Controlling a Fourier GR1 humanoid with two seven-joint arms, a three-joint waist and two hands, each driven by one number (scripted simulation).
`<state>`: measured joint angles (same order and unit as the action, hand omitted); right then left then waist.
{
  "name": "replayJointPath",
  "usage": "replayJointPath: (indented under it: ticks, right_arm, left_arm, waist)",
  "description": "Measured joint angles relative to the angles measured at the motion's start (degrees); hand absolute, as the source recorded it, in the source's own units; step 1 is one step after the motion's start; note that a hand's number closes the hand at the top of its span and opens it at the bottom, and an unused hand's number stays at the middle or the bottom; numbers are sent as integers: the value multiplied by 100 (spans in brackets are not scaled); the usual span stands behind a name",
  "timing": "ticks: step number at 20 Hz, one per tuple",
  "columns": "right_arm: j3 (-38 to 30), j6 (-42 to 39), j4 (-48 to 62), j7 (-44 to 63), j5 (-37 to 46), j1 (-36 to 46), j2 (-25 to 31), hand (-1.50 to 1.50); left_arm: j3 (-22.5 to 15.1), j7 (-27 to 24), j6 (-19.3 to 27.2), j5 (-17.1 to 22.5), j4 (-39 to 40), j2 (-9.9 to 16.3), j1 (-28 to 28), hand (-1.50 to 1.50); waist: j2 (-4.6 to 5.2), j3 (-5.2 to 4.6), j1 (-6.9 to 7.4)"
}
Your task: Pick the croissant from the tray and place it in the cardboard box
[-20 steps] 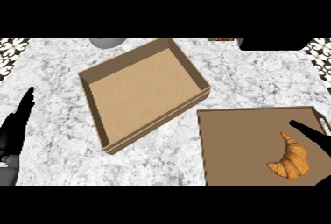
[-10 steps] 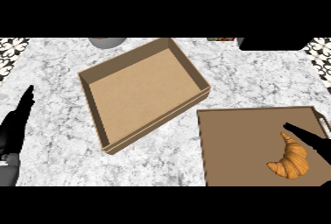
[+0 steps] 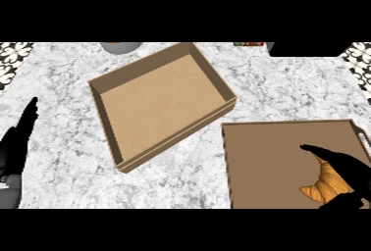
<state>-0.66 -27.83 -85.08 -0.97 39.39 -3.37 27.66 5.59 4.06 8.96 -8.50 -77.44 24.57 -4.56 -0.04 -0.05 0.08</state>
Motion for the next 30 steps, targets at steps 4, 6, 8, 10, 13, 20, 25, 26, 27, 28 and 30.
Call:
replayJointPath:
  ticks: [4, 6, 8, 10, 13, 20, 25, 26, 27, 28, 30]
  right_arm:
    - [-48, 707, 323, -384, 392, 227, -41, 150]
    - [-85, 1047, 432, -516, 548, 247, -93, 150]
    - [-84, 1309, 475, -544, 750, 274, -140, 150]
    - [-74, 1473, 446, -458, 931, 327, -205, 150]
    - [170, 1482, 24, 242, 1258, 445, -579, 150]
    - [1109, 1828, -758, 2145, 2545, 754, -1777, 150]
    - [1476, 1861, -1568, 2911, 3204, 944, -2089, 150]
    - [1583, 1862, -1812, 2993, 3320, 960, -2117, 150]
    - [1687, 1843, -2062, 3057, 3416, 1001, -2144, 150]
    - [1724, 1870, -2183, 3045, 3484, 1109, -2134, 150]
    - [1815, 1847, -2375, 2991, 3559, 1337, -2139, 150]
  left_arm:
    - [8, -81, 13, -95, 81, -90, -9, 0]
    - [16, -86, 19, -133, 179, -142, -102, 0]
    - [55, -59, -34, -143, 140, -130, -102, 0]
    - [134, -80, -129, -103, 106, -92, -53, 0]
    - [197, -13, -205, -81, 88, -52, -94, 0]
    - [219, -32, -212, -125, 60, -86, -73, 0]
    - [216, -91, -146, -211, 74, -177, -28, 0]
    - [210, -69, -145, -219, 42, -186, -15, 0]
    - [222, -40, -170, -210, 27, -169, -16, 0]
    - [213, -31, -157, -229, 11, -186, -4, 0]
    - [242, -108, -158, -231, 117, -205, -48, 0]
  waist:
    - [-24, -30, 8]
    - [-19, -26, 0]
    - [-24, -38, -4]
    - [-27, -47, -11]
    - [-33, -58, -22]
    - [-21, -30, 1]
    - [-15, -7, -18]
    - [-19, -5, -24]
    - [-22, -4, -29]
    - [-21, -3, -22]
    - [-13, -2, -18]
